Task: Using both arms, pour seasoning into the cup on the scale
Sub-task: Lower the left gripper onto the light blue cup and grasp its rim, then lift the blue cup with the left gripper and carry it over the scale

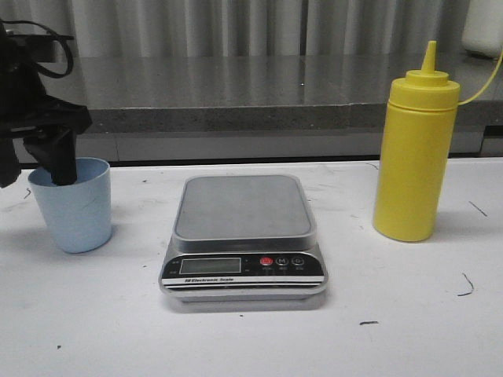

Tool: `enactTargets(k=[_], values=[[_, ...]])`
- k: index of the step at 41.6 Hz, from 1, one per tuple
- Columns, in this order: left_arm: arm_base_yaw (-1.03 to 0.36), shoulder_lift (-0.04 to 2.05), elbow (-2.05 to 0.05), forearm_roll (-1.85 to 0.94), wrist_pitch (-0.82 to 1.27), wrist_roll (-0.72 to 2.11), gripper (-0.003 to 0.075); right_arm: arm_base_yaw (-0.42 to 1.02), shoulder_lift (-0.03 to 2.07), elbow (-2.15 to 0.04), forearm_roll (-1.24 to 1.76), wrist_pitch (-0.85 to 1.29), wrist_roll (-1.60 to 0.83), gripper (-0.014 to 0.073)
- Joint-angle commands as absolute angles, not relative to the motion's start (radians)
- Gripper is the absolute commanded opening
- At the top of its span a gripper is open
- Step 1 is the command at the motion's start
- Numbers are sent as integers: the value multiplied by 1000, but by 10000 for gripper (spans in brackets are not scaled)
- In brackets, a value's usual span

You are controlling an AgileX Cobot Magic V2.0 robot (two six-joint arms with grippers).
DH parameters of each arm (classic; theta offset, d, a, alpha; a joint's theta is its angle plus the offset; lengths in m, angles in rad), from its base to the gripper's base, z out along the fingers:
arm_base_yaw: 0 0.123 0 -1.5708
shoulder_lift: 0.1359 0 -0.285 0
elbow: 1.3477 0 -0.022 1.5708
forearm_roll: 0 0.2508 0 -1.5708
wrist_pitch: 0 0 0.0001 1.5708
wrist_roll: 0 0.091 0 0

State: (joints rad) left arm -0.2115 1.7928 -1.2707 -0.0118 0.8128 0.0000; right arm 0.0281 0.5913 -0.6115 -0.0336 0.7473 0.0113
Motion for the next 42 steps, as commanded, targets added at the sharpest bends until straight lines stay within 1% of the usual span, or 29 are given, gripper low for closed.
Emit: enactTargets(k=[1, 11, 22, 32, 42], values=[[-217, 1760, -1307, -11, 782, -7, 384, 25, 599, -646, -50, 686, 0, 507], [-217, 1762, -1307, -25, 785, -7, 160, 25, 599, -646, -50, 686, 0, 507], [-217, 1753, -1307, -25, 794, -7, -17, 25, 599, -646, -50, 686, 0, 507], [-233, 1650, -1323, -25, 803, -7, -20, 25, 599, -646, -50, 686, 0, 507], [-318, 1611, -1513, -25, 926, -7, -20, 25, 599, -646, -50, 686, 0, 507]])
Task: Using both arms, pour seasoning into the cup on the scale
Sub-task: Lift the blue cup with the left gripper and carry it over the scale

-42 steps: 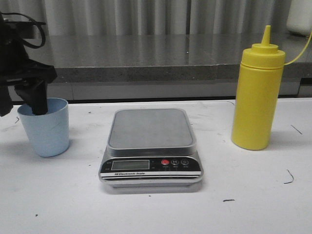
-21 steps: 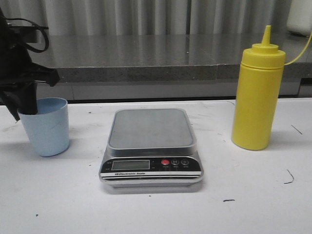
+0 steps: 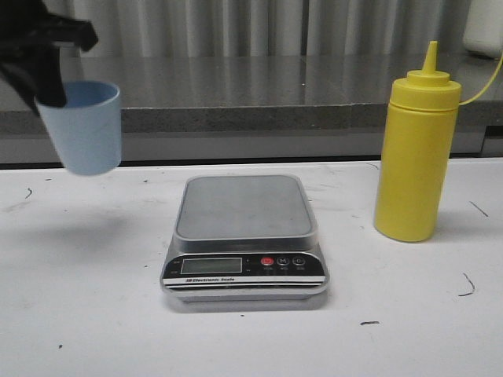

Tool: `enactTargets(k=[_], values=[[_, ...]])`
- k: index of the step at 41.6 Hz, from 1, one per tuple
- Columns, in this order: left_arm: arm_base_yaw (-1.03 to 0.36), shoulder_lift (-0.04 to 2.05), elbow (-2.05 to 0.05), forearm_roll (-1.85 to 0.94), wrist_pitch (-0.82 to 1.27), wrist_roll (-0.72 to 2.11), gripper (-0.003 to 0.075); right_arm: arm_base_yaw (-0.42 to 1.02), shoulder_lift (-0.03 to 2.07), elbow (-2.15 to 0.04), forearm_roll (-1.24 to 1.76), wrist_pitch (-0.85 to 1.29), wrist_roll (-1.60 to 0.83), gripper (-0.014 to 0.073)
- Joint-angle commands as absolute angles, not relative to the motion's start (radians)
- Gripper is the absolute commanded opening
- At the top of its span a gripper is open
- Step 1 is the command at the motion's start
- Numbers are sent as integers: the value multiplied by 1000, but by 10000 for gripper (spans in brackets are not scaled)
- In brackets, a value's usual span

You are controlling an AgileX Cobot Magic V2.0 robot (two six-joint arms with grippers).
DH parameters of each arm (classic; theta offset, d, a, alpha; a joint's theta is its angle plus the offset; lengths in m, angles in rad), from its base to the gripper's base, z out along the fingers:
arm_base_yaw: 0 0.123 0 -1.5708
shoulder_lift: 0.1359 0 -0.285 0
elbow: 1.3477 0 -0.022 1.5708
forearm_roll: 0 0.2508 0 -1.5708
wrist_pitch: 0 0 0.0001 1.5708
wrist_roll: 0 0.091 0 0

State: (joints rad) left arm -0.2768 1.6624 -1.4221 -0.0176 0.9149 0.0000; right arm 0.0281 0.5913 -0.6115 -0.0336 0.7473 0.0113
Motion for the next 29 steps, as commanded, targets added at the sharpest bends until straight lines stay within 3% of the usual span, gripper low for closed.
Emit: enactTargets(k=[1, 15, 29], values=[[-330, 1611, -1530, -25, 930, -7, -20, 25, 599, -646, -50, 686, 0, 507], [-505, 1712, -1716, -25, 947, -9, -20, 25, 599, -646, -50, 686, 0, 507], [-568, 1871, -1776, -34, 964, -9, -20, 25, 599, -646, -50, 686, 0, 507]])
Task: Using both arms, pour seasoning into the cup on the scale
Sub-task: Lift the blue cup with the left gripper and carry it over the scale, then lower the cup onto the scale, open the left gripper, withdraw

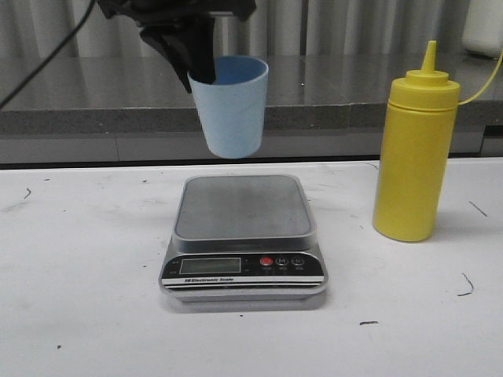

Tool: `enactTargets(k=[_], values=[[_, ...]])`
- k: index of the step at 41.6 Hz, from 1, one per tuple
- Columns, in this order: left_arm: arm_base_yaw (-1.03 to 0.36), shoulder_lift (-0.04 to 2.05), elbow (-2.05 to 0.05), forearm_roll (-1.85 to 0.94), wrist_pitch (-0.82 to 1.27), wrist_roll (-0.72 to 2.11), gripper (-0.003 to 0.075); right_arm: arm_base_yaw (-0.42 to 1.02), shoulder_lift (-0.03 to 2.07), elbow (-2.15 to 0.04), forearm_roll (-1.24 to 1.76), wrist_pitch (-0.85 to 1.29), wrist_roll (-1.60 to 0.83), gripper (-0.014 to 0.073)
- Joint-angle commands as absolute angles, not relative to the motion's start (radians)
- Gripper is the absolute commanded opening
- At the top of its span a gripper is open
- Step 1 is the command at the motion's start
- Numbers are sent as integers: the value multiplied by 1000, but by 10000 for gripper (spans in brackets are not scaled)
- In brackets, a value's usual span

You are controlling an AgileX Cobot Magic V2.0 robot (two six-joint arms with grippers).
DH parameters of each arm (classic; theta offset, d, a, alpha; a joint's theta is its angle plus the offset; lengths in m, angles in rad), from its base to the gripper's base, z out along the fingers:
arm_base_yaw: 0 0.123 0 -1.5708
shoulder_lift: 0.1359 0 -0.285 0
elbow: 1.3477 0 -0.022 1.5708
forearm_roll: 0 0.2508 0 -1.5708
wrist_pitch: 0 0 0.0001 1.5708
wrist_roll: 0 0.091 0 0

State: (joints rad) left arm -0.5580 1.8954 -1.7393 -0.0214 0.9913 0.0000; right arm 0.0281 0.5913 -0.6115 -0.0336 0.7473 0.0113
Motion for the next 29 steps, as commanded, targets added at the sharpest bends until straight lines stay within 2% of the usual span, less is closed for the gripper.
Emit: enactTargets(k=[1, 16, 23, 29], values=[[-568, 1879, -1776, -35, 964, -9, -20, 25, 599, -646, -50, 686, 0, 507], [-568, 1924, -1776, -45, 956, -9, -1, 25, 599, -646, -50, 686, 0, 507], [-568, 1933, -1776, -72, 956, -9, 149, 25, 599, -646, -50, 686, 0, 507], [-568, 1934, -1776, -83, 956, -9, 338, 25, 599, -646, -50, 686, 0, 507]])
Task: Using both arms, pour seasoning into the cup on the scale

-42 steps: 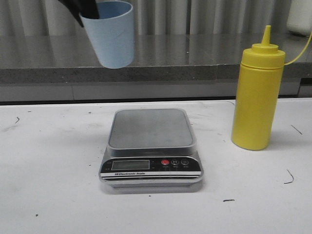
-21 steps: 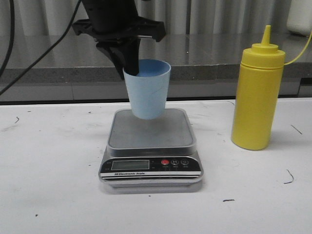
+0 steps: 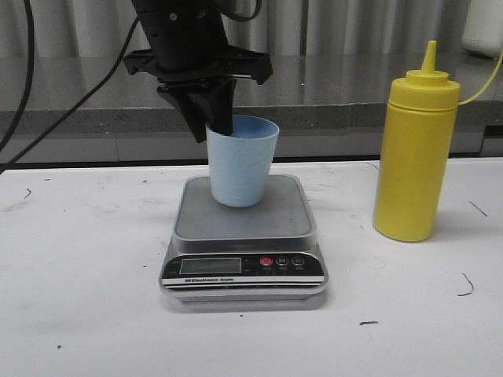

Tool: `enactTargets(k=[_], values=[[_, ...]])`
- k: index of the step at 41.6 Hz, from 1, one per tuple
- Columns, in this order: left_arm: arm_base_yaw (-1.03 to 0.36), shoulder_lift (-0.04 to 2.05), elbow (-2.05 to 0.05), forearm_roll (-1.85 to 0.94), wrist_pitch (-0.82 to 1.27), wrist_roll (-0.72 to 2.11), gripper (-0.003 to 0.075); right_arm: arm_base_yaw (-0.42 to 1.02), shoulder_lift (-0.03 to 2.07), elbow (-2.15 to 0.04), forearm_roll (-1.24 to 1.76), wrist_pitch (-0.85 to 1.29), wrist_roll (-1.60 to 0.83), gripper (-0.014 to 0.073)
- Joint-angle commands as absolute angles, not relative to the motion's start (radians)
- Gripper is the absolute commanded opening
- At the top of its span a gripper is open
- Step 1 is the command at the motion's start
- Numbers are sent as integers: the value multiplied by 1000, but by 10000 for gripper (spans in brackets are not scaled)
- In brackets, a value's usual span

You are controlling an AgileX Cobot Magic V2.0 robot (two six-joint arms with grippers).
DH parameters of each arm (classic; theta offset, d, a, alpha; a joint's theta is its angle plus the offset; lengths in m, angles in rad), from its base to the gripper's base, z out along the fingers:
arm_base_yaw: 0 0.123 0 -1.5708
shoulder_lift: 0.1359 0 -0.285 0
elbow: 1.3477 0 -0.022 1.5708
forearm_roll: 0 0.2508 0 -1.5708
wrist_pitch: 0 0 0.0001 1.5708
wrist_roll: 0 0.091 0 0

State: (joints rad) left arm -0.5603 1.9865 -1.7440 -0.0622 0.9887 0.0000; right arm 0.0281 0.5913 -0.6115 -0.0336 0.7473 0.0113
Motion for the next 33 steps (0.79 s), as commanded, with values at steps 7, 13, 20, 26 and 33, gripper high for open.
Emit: enactTargets(k=[7, 13, 20, 26, 33], values=[[-568, 1914, -1776, -86, 977, -9, 408, 25, 599, -646, -50, 686, 0, 507], [-568, 1834, -1772, -86, 1000, -9, 407, 25, 599, -646, -50, 686, 0, 507], [-568, 1677, -1706, -68, 961, -9, 407, 25, 599, -646, -50, 686, 0, 507], [-564, 1501, -1594, -28, 913, -28, 407, 25, 599, -646, -50, 686, 0, 507], [-564, 1284, -1409, 0, 850, -37, 407, 25, 599, -646, -50, 686, 0, 507]])
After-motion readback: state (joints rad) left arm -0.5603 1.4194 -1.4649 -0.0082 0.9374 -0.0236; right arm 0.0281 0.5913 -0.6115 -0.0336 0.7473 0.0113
